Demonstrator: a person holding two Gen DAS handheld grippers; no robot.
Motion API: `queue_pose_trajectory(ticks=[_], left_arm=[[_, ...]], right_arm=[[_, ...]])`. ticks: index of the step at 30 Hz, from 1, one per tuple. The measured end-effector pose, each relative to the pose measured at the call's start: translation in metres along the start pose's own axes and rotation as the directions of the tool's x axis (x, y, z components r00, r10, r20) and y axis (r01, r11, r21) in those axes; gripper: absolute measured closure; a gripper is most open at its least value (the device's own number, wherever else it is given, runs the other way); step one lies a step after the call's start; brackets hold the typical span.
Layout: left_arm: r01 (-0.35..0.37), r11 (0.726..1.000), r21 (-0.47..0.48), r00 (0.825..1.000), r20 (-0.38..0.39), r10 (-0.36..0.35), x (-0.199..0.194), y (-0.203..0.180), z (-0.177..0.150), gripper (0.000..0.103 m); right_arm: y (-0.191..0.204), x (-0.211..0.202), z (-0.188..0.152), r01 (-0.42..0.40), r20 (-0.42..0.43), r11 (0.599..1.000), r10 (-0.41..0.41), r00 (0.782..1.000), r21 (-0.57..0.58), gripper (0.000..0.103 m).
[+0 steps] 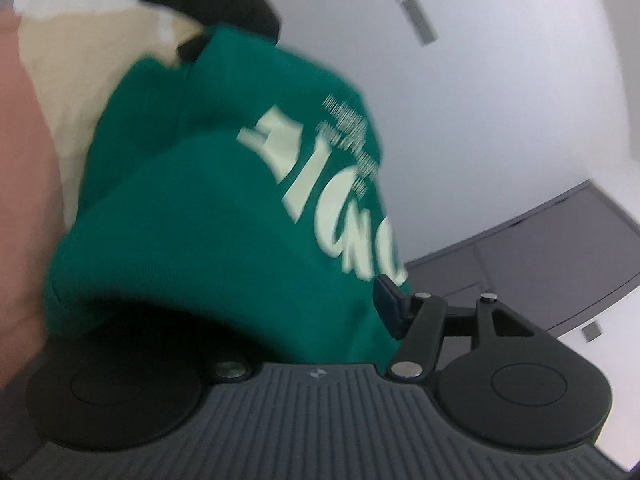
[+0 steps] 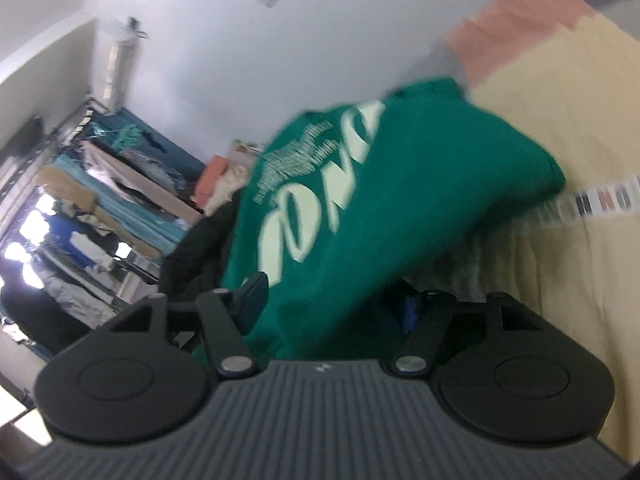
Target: Fold large clothes
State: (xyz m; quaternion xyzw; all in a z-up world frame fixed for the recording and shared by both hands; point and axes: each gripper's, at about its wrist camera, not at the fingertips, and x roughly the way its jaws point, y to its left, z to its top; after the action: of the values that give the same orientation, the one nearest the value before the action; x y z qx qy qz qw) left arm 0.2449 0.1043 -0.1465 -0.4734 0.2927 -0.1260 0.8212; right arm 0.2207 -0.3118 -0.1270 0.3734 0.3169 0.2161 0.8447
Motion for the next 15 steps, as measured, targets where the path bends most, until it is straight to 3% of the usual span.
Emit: queue_pose_trajectory(ticks=[4,9,11,14,15], left_arm=[[-0.034,0.997,0.075,0.998,-0.048,0.037,0.017,-0.005,-0.012,0.034],[0.005,0.985,0.172,1.000,-0.025,0.000,0.028,-0.018,-0.015,0.036],[0.049,0.981,0.187,0.999,-0.028,-0.045,0.027,-0.018,-0.011,0.041],[0.060,0.974,0.219,0.998,-0.028,-0.055,0.025,-0.023,-0.008,0.068],[0.051,0.970,0.239,0.999,-0.023,-0.047,0.023,-0.025,-0.007,0.083]], right_arm=[[-0.005,0.014,-0.005,0.075,-0.023,0.997,-0.075,0.997,-0.001,0.036],[-0.006,0.022,-0.006,0.075,-0.036,0.997,-0.076,0.996,-0.035,0.039],[-0.002,0.023,-0.003,0.060,-0.025,0.996,-0.061,0.998,-0.068,0.059],[0.004,0.022,-0.003,0.046,-0.015,0.992,-0.048,0.999,-0.118,0.086],[0.008,0.022,-0.004,0.046,-0.014,0.988,-0.048,0.999,-0.145,0.089]])
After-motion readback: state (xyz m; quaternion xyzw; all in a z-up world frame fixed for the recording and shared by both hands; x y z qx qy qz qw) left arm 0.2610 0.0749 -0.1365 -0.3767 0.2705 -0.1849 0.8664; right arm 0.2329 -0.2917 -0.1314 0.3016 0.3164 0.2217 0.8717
